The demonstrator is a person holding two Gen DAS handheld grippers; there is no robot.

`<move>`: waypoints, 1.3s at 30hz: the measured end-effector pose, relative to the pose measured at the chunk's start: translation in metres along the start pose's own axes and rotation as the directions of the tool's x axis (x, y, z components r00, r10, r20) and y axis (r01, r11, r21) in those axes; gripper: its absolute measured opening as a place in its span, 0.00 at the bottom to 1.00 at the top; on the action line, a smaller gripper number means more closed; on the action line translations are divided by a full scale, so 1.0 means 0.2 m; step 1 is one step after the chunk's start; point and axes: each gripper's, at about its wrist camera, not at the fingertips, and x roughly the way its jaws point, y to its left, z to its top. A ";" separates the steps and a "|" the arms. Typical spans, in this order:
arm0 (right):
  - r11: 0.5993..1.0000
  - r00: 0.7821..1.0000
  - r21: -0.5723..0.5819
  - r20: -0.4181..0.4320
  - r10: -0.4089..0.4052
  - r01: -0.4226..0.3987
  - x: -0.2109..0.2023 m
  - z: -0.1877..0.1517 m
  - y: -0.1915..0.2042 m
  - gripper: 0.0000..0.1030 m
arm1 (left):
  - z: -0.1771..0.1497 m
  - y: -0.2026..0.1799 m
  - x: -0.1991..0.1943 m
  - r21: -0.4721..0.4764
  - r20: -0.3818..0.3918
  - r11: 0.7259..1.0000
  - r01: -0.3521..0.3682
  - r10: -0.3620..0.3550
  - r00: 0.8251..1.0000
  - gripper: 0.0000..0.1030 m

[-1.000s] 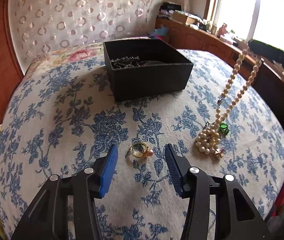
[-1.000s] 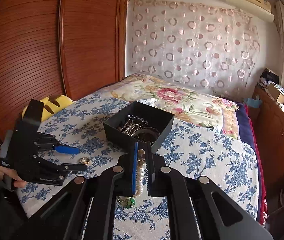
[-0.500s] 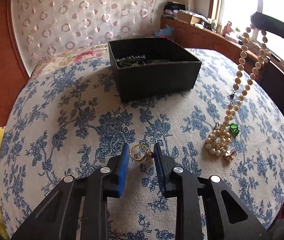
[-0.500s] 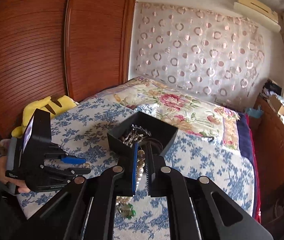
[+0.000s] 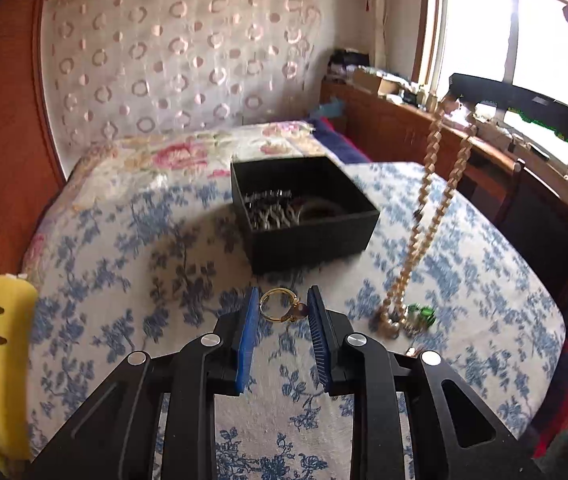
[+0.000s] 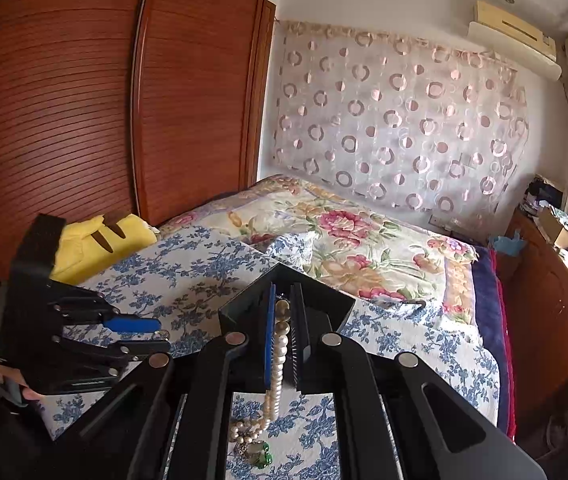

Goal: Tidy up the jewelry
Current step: 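Lift the pearl necklace with the right tool while the left tool grasps the gold ring, then lower the pearl necklace and gold ring into the box while both tools release them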

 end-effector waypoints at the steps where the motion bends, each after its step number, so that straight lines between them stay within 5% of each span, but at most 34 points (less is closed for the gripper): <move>1: 1.000 1.000 0.001 0.002 0.000 0.000 0.00 0.01 0.00 0.08 | 0.01 0.00 -0.01 0.001 0.005 1.000 0.001 -0.001 1.000 0.23; 39: 0.994 0.990 0.007 0.089 -0.106 0.106 0.04 0.42 -0.17 0.08 | 0.21 0.07 0.09 0.006 0.053 1.000 -0.008 0.007 0.999 0.23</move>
